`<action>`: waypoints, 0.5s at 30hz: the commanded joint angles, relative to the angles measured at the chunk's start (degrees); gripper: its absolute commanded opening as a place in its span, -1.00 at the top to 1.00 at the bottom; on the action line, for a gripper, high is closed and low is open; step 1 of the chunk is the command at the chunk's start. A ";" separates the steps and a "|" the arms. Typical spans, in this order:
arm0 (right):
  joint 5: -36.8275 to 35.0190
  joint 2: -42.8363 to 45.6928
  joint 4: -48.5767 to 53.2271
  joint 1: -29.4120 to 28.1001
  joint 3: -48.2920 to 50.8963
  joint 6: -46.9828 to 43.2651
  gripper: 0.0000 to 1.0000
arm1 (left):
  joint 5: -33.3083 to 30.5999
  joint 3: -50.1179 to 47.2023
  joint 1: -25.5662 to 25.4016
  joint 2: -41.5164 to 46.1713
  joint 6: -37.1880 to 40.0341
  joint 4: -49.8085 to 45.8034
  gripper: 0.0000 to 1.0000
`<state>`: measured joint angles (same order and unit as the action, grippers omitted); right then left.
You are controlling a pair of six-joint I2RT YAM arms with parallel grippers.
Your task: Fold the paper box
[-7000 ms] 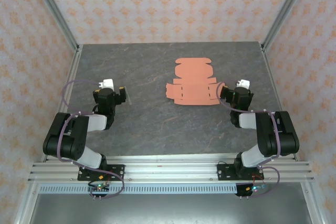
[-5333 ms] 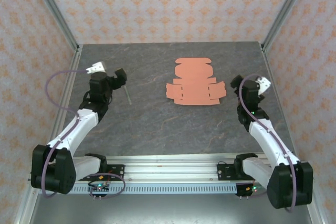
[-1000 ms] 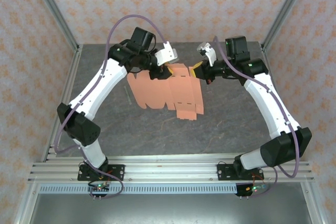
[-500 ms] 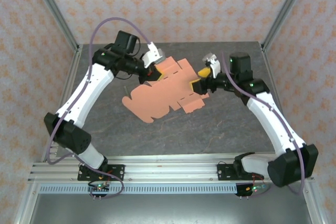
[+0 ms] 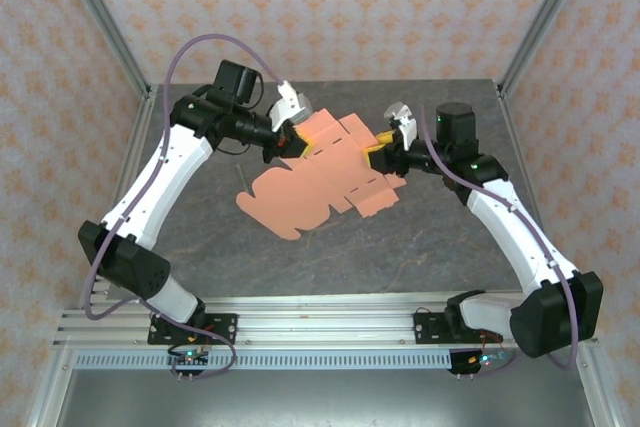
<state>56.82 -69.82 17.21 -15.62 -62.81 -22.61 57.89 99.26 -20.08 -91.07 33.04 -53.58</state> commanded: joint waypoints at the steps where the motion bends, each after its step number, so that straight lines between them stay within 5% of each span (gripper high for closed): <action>1: 1.60 0.46 -0.50 -0.20 0.39 -1.33 0.52 | 0.78 2.54 0.39 -1.77 -2.22 -1.19 1.00; 15: -3.71 1.17 1.26 -0.20 0.91 -2.01 0.54 | 0.12 4.15 0.92 -3.85 -2.60 -2.07 1.00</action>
<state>55.22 -69.80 17.98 -15.66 -62.72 -23.42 57.87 101.56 -19.81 -94.70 31.44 -54.70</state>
